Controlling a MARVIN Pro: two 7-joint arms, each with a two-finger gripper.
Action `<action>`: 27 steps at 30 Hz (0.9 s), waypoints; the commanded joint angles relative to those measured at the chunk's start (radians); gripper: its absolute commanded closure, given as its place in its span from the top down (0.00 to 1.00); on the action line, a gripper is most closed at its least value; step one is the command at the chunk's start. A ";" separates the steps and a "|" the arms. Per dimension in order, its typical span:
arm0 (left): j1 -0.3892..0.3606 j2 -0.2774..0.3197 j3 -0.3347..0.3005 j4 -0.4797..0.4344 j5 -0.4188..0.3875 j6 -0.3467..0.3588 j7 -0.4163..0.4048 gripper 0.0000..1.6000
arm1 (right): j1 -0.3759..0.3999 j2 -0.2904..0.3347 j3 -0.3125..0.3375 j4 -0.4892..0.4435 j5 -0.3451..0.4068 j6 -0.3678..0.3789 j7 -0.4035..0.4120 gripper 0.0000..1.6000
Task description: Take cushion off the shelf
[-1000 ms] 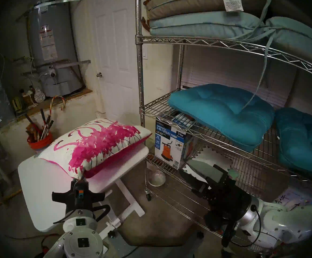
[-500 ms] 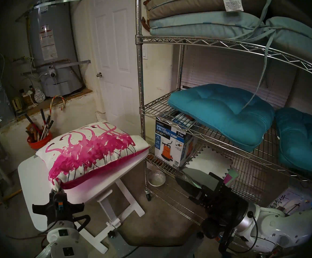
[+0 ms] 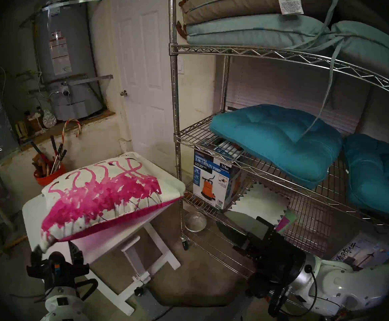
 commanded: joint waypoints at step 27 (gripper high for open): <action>0.071 0.017 -0.123 -0.028 -0.091 -0.059 -0.089 1.00 | 0.036 -0.041 0.015 0.013 0.008 -0.012 0.015 1.00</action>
